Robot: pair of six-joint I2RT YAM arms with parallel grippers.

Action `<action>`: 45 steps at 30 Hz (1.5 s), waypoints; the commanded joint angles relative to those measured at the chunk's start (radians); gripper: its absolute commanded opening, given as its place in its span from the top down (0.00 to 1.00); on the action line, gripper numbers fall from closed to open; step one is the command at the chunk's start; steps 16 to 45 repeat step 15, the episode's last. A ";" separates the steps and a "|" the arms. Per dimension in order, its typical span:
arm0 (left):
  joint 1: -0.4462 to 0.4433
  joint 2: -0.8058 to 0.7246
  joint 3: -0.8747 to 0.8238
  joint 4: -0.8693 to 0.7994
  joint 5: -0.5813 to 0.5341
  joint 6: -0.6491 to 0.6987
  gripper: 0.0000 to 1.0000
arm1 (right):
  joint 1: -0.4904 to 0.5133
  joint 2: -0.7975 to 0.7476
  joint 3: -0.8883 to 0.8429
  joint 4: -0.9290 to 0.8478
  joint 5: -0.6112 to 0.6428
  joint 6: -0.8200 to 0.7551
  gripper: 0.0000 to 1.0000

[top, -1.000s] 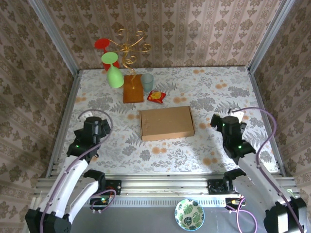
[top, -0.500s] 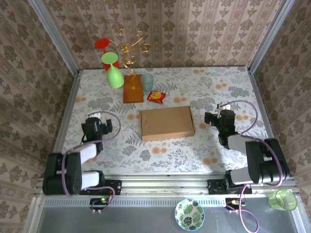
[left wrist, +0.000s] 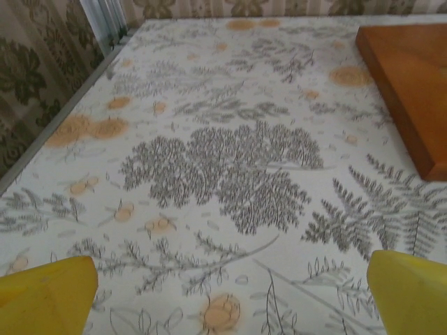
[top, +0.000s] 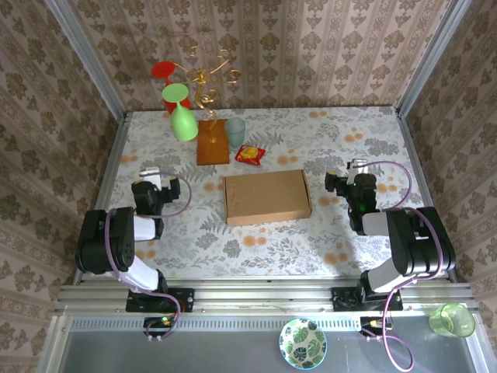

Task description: Fold the paper box

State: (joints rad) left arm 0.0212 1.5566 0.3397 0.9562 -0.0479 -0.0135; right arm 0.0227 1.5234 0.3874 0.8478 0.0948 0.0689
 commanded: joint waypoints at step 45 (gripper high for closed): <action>0.015 -0.002 -0.014 0.082 0.052 0.012 0.00 | 0.009 0.006 0.012 0.024 0.045 -0.026 0.00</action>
